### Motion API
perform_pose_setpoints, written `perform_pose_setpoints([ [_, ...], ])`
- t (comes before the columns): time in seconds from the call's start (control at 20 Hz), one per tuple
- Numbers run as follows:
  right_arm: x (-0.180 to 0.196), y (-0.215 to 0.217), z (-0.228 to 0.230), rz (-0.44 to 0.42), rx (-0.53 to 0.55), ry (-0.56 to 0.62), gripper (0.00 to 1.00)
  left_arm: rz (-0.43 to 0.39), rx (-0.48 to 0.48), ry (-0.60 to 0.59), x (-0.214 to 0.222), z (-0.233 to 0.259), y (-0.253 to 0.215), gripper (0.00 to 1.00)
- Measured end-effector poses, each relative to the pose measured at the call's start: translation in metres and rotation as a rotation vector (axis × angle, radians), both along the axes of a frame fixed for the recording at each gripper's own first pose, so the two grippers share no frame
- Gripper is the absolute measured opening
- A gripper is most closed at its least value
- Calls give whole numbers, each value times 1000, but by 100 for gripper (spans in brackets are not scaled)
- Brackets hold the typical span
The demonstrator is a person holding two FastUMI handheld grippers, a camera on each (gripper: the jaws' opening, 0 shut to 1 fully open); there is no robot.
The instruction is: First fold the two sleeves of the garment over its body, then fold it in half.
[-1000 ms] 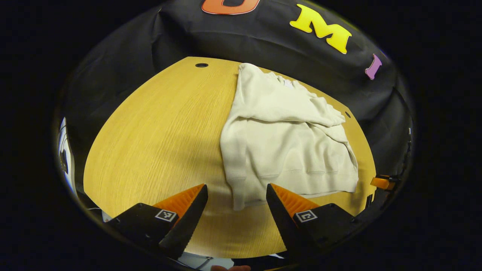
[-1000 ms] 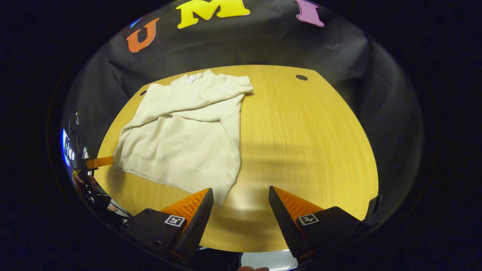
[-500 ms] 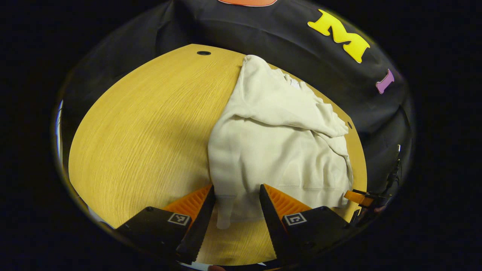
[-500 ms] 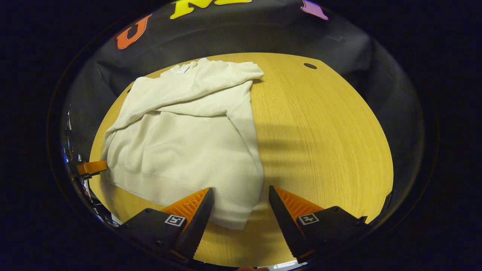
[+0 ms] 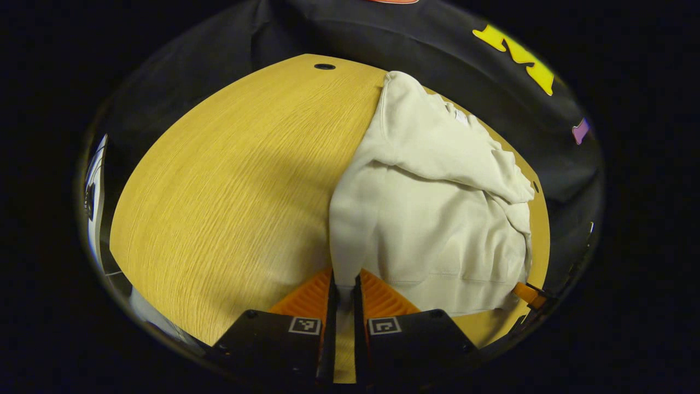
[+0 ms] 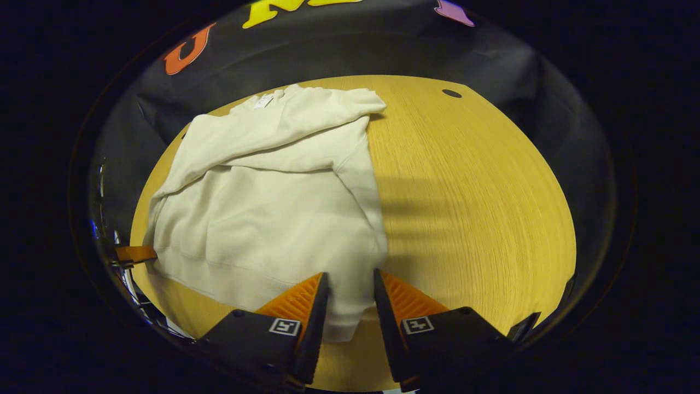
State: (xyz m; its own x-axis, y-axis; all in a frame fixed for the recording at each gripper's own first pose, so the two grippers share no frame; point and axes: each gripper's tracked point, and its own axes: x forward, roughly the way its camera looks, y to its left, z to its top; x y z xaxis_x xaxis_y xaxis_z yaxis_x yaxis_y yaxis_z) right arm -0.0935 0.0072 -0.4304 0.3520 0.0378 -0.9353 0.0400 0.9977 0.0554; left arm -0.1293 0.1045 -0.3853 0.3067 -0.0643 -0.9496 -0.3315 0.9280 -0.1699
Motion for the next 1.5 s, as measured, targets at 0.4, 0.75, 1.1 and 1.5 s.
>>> perform_pose_setpoints([
  [0.4, 13, 8, 27, -132, 190, 16, 8, -66, -114, -77, 12, 24, -12, 4],
  [0.75, 62, 27, 94, -129, 309, -104, 8, -161, -123, -245, 60, 86, -21, 3],
  [1.1, 132, 33, 173, -95, 365, -241, 8, -221, -147, -426, 147, 147, -35, 3],
  [1.5, 256, 52, 237, -95, 435, -338, 7, -312, -130, -565, 259, 204, -44, 3],
])
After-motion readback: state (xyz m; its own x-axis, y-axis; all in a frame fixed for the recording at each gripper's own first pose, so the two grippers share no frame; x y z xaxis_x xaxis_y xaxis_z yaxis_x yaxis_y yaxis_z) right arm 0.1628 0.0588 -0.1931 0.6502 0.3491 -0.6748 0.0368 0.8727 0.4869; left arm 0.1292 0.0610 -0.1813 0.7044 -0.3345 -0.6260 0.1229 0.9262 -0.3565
